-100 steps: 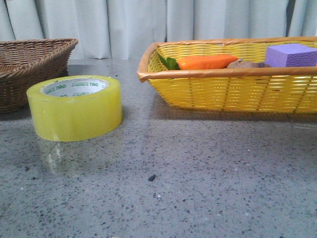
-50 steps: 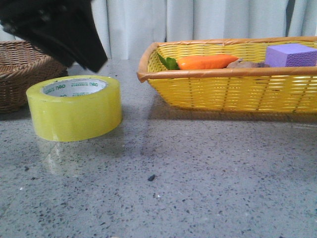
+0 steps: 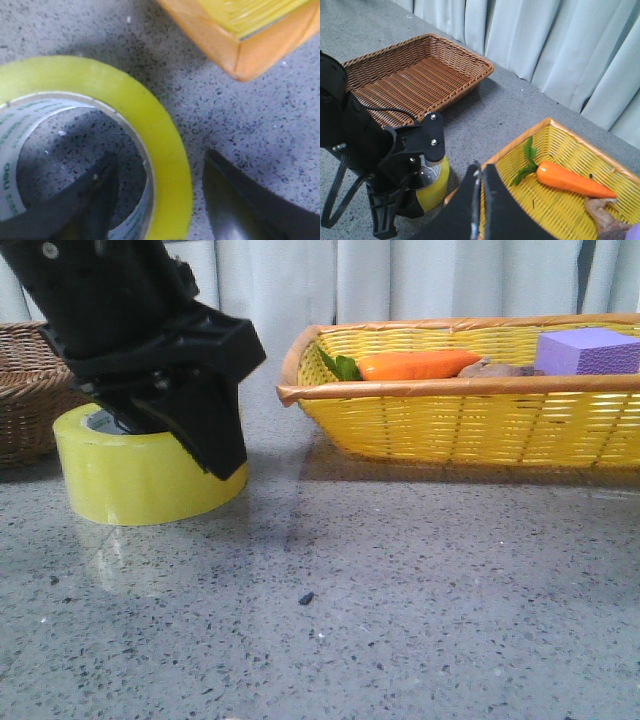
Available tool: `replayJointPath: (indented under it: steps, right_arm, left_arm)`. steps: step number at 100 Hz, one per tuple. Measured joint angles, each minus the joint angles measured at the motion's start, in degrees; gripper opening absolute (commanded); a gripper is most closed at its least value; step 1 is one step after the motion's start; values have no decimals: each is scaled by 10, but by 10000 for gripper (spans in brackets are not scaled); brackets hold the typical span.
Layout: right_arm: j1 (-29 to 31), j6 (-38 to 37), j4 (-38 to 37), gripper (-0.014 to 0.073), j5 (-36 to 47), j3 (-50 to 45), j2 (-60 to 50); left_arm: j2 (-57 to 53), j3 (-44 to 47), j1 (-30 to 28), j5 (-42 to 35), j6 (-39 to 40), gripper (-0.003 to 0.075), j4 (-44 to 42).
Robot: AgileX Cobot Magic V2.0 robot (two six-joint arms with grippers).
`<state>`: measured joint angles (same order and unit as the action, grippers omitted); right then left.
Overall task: Transfer tape with both arms
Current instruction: 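Lower the left gripper onto the tape roll and grasp its rim, then lift the tape roll with the left gripper and lower it into the brown basket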
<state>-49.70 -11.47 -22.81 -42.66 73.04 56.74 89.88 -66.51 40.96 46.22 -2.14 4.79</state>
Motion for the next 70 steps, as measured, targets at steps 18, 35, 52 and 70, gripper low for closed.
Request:
replayJointPath:
  steps: [18,35,52,70]
  right_arm:
    - [0,0,0,-67,0,0,0]
    - [0,-1,0,-67,0,0,0]
    - [0,-1,0,-67,0,0,0]
    - [0,-1,0,-67,0,0,0]
  left_arm:
    - [3,0,0,1,0,268,0]
    - [3,0,0,1,0,109,3]
    - [3,0,0,1,-1,7,9]
    - [5,-8,0,7,-1,-20,18]
